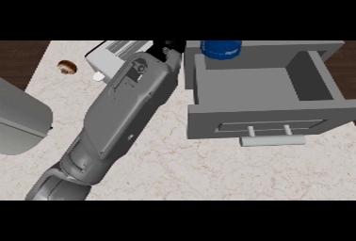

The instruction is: Pick up the can, place it into the drawer and close the drawer

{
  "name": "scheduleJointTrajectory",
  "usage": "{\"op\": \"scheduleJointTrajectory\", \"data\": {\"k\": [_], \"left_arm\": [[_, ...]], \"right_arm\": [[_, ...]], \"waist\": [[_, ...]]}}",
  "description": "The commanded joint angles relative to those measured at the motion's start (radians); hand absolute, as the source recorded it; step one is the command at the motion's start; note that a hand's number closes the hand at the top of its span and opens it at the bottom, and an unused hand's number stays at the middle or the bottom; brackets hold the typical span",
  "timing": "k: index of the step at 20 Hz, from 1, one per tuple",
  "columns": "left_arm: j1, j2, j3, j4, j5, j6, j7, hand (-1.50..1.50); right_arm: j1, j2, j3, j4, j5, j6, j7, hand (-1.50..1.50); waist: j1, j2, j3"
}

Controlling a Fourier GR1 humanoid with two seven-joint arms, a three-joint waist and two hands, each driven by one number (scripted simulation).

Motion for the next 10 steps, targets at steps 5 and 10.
{"op": "scheduleJointTrajectory", "data": {"k": [5,10], "left_arm": [[-0.147,0.000,-0.097,0.153,0.157,0.080,-0.051,1.50],[-0.185,0.000,-0.128,0.275,0.229,0.045,-0.126,1.50]], "right_arm": [[-0.035,0.012,0.015,0.000,0.026,-0.023,0.008,-1.50],[-0.007,0.005,0.009,-0.025,-0.011,-0.003,0.026,-1.50]], "waist": [[-0.011,0.001,0.000],[-0.032,0.007,0.001]]}}
